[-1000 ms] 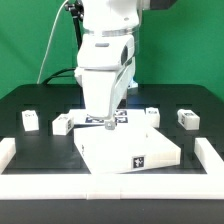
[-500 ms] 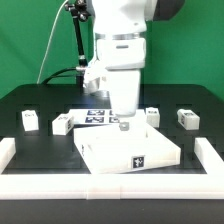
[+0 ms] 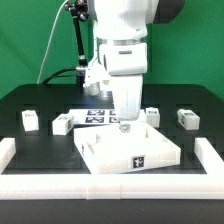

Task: Assemble one leg

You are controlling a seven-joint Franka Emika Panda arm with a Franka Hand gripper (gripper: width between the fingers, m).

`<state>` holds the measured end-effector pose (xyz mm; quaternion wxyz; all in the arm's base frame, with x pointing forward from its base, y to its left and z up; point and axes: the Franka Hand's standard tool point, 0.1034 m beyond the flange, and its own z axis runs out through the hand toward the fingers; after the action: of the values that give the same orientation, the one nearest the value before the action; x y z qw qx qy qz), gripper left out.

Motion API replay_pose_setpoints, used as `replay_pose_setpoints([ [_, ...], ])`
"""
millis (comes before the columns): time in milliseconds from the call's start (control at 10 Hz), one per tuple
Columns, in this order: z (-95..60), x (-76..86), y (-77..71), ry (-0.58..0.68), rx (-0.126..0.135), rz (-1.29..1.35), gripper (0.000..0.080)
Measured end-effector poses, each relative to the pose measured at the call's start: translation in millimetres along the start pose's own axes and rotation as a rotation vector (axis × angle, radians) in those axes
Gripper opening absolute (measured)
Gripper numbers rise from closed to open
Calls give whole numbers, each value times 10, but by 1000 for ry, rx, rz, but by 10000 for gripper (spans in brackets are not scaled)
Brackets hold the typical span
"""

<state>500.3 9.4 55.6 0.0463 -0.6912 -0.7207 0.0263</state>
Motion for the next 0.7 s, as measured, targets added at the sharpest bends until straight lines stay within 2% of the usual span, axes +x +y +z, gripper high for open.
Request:
replay_pose_setpoints([
  [100, 5, -9, -8, 0, 0, -10, 650],
  [300, 111, -101, -180, 4, -12, -151, 650],
  [500, 241, -171, -347, 13, 8, -205, 650],
  [700, 277, -189, -367, 16, 16, -197, 650],
])
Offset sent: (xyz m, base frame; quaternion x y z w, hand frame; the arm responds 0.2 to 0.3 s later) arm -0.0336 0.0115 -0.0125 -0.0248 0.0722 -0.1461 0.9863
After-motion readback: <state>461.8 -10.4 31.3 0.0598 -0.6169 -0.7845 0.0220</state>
